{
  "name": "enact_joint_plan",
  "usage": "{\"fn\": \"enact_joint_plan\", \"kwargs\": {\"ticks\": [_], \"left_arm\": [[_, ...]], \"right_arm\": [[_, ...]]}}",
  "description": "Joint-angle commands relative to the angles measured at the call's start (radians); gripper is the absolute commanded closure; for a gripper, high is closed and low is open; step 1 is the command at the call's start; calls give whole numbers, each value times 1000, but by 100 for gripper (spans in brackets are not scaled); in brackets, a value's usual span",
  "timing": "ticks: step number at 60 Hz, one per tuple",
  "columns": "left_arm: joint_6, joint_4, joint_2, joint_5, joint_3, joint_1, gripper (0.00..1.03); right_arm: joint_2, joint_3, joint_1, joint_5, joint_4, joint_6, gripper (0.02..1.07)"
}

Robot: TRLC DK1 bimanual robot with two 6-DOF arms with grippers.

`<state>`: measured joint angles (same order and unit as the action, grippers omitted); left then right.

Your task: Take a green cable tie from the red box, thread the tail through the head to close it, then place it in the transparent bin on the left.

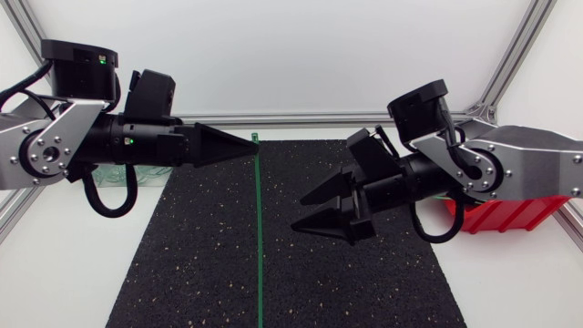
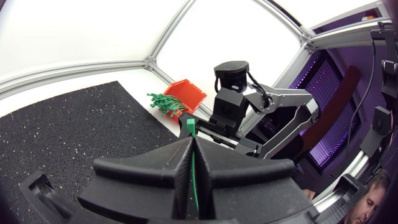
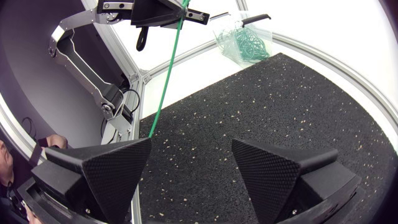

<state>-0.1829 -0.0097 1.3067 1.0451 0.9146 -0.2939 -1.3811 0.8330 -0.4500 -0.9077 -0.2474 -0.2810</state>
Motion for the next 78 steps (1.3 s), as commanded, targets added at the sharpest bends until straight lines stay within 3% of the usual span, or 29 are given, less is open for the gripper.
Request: {"fn": "enact_joint_plan", "kwargs": {"ticks": [1,15,21,24,30,38,52,59,78], "left_arm": [[16,-12,-17,0,-36,12,99],[22,-19,-32,-17,-52,21,99],[28,-19,-34,-39,-63,21,99],[34,-19,-34,-48,-66,19,99],[33,-21,-34,-69,-65,13,99],[5,-32,-14,-88,-42,13,100],[-56,-62,39,-74,1,27,100],[-115,-78,68,0,27,53,100],[-214,-82,155,93,99,127,100]], "right_arm": [[7,-12,4,13,-7,-81,6],[-30,-5,-10,26,-135,-190,6],[-18,-18,-12,86,-142,-228,6],[-16,-25,-19,147,-153,-261,6],[-7,-43,-47,366,-155,-334,6],[-30,-40,-58,500,-153,-325,6],[8,-48,-59,526,-113,-360,6],[22,-71,-59,521,-66,-446,6],[142,-209,-151,553,200,-705,6]]}}
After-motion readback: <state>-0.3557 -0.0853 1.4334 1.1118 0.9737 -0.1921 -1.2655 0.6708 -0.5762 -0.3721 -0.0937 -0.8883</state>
